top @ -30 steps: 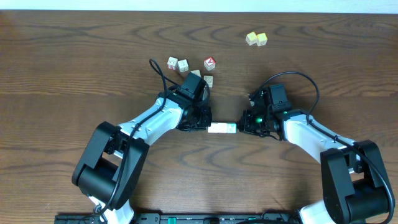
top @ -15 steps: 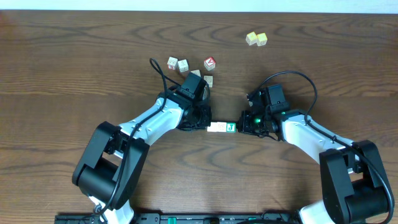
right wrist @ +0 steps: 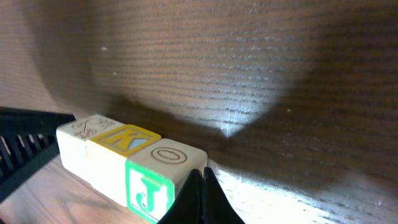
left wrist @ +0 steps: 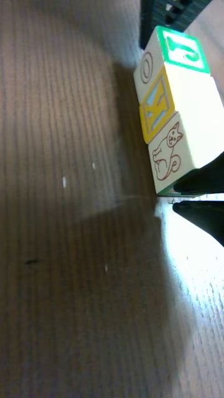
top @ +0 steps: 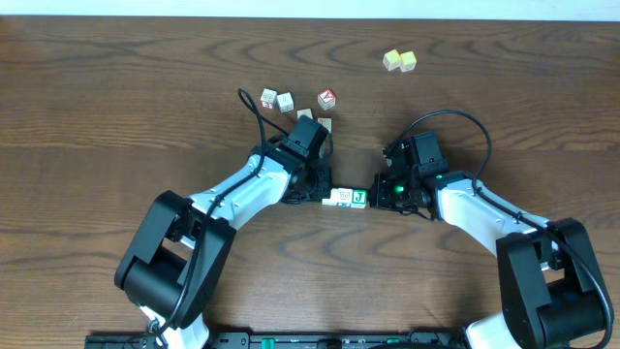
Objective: Lift 3 blocks
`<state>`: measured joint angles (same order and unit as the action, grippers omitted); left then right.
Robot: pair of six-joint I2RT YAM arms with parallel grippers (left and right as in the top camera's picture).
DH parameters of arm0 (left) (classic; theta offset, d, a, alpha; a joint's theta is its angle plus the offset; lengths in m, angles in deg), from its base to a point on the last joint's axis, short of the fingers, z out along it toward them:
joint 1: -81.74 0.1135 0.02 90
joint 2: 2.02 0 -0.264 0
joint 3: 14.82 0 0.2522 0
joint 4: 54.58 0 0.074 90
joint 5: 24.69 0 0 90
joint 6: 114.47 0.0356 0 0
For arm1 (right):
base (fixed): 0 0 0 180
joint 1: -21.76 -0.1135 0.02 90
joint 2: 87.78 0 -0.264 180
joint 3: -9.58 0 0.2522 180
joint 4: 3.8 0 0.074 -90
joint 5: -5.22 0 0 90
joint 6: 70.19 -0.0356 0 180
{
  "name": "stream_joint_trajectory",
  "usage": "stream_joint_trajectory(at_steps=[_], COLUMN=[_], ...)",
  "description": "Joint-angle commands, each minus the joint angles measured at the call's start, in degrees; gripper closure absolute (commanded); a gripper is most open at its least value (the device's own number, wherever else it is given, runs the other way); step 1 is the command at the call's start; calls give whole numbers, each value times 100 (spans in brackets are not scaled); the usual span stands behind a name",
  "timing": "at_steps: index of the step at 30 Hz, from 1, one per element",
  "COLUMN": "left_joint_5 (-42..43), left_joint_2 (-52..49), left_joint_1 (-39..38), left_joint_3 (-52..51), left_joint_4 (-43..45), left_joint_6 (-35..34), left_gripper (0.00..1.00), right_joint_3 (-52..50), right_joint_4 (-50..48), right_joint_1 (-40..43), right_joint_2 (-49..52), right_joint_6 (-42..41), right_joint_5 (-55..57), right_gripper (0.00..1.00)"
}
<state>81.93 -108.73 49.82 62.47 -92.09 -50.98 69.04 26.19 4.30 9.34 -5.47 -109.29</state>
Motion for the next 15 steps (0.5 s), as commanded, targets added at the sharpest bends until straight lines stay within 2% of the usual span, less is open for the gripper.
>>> stream_joint_trajectory(at_steps=[1, 9, 15], left_joint_5=[-481, -1141, -1770], left_joint_2=[-46, -17, 297], left_joint_1=[-31, -28, -9], left_joint_3=[129, 131, 133], left_joint_4=[7, -76, -258], left_joint_6=[138, 138, 140], left_gripper=[93, 93, 92], right_joint_3=[70, 131, 481], right_joint_4=[35, 326, 962], right_joint_1=[-107, -76, 22], right_joint_2=[61, 61, 61], right_joint_6=[179, 223, 223], right_joint_5=[203, 824, 1220], right_gripper=[99, 99, 99])
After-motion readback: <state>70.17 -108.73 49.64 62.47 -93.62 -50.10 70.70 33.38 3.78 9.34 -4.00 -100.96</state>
